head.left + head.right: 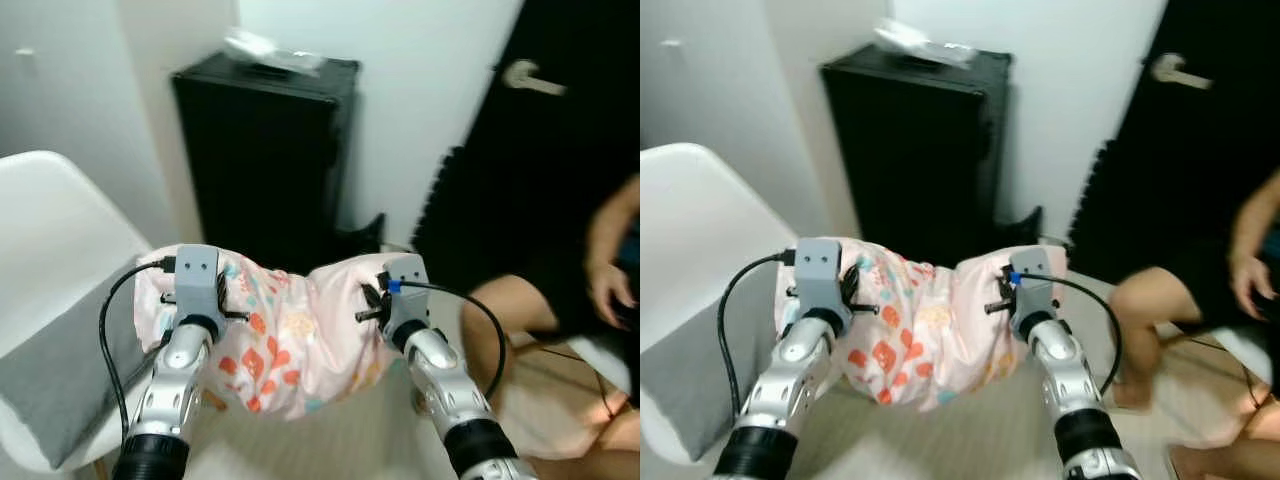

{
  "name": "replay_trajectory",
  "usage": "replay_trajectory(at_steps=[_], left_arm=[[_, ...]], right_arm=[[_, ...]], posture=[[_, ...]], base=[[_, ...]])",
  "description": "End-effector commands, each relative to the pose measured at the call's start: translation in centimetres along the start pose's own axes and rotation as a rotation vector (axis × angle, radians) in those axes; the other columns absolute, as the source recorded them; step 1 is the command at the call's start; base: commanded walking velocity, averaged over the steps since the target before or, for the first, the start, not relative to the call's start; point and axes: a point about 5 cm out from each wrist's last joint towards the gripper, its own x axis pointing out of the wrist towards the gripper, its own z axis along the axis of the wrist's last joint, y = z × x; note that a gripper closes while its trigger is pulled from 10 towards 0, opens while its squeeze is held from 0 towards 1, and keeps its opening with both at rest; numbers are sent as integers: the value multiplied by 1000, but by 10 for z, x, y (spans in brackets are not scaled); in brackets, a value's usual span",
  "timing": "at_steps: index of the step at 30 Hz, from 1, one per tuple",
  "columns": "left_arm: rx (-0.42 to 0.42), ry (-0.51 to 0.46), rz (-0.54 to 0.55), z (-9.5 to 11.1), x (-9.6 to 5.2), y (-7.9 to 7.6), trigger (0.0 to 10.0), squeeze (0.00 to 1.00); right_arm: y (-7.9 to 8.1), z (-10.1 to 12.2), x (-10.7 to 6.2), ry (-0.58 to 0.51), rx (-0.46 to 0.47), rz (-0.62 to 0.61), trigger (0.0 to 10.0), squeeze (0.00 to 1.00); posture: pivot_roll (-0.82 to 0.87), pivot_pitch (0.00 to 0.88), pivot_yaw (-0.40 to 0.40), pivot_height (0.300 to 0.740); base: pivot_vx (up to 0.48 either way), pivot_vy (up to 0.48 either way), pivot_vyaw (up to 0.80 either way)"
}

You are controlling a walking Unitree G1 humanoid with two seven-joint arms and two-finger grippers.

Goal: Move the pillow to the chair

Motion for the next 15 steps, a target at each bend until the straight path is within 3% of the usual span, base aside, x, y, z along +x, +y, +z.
replay_trajectory(at_steps=[1,15], left_arm=[[11,-31,-22,6,2,-6,10000,0],[16,-27,-16,6,2,-5,10000,0]], right_arm=[[3,6,2,-37,5,15,10000,0],[-1,2,0,-26,5,-17,10000,0]], posture=[[-16,87,11,740],[-20,90,14,740]], base=[[0,0,-800],[0,0,-800]])
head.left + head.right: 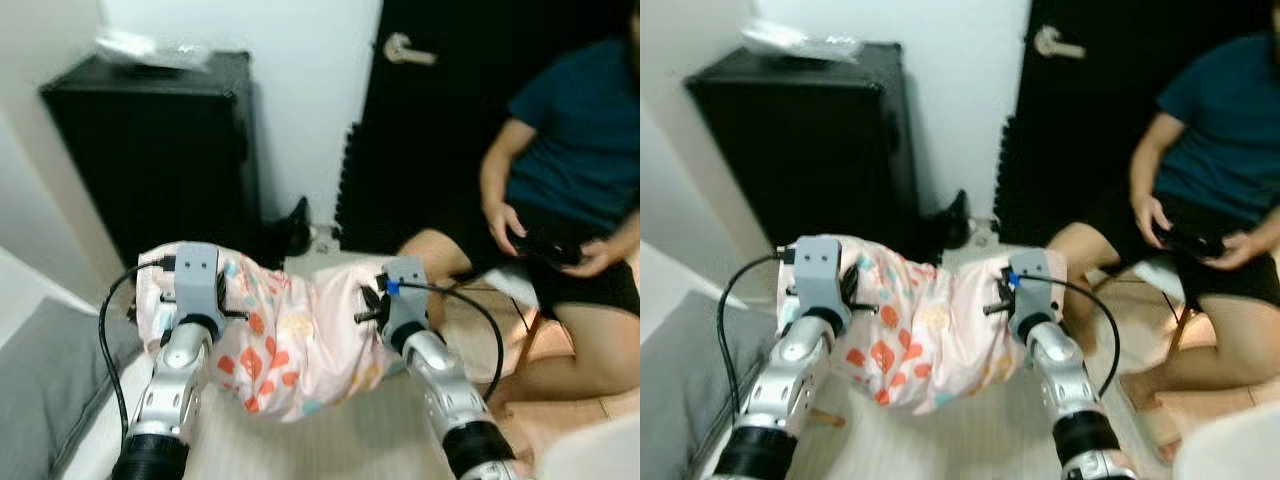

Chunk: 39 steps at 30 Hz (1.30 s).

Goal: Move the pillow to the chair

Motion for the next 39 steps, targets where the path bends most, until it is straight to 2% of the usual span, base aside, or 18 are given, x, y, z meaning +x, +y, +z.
replay_trajectory(at_steps=[1,23,39], left_arm=[[10,-29,-21,6,2,-5,10000,0],[14,-27,-35,6,3,-9,10000,0],[9,-31,-47,9,5,-11,10000,0]], right_arm=[[1,11,3,-56,-1,2,10000,0],[-8,5,-1,-37,22,-73,10000,0],[-21,4,-4,-32,92,-183,10000,0]], posture=[[-20,90,14,740],[-19,92,25,740],[-24,90,34,740]], base=[[0,0,-800],[0,0,-800],[0,0,-800]])
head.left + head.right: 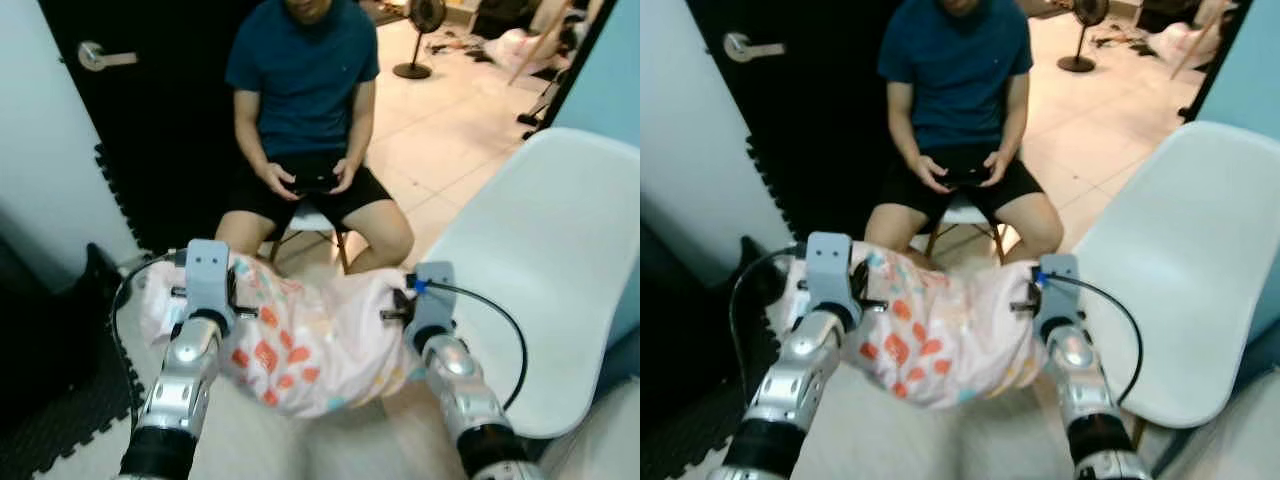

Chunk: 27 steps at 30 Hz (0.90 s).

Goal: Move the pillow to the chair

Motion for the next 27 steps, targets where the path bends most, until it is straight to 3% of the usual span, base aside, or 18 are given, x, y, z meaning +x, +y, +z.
replay_trajectory(at_steps=[1,27], left_arm=[[5,-29,-18,6,2,-4,10000,0],[7,-31,-34,6,3,-8,10000,0]], right_arm=[[5,4,1,-19,15,14,10000,0],[3,1,0,-15,11,-27,10000,0]], posture=[[-24,90,34,740],[-29,70,36,740]], base=[[0,0,-800],[0,0,-800]])
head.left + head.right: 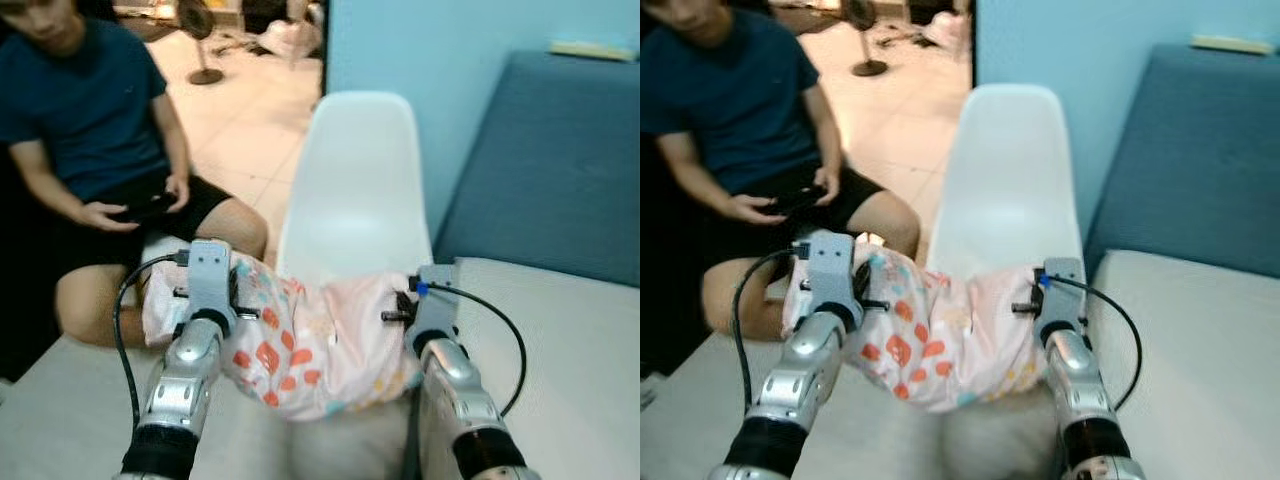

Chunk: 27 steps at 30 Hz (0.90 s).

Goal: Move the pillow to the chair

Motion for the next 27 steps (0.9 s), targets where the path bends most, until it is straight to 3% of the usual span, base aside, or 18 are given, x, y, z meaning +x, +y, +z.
replay_trajectory(at_steps=[1,5,6,8,14,27], left_arm=[[7,-31,-6,5,1,0,10000,0],[3,-32,-4,5,1,1,10000,0],[-10,-35,-3,6,1,1,10000,0],[-15,-36,-1,6,1,1,10000,0],[13,-58,19,7,1,3,10000,0],[-7,-73,1,8,-1,1,10000,0]], right_arm=[[9,4,1,-29,3,28,10000,0],[10,5,1,-32,16,28,10000,0],[12,6,1,-38,-41,36,10000,0],[13,6,1,-40,-57,45,10000,0],[16,5,1,-37,-34,69,10000,0],[18,10,3,-54,-57,89,10000,0]], posture=[[-30,70,36,740],[-30,72,38,740],[-32,75,38,740],[-31,74,38,740],[-30,78,34,740],[-29,81,22,740]], base=[[0,0,-800],[0,0,-600],[0,0,0],[0,0,0],[0,0,0],[374,0,0]])
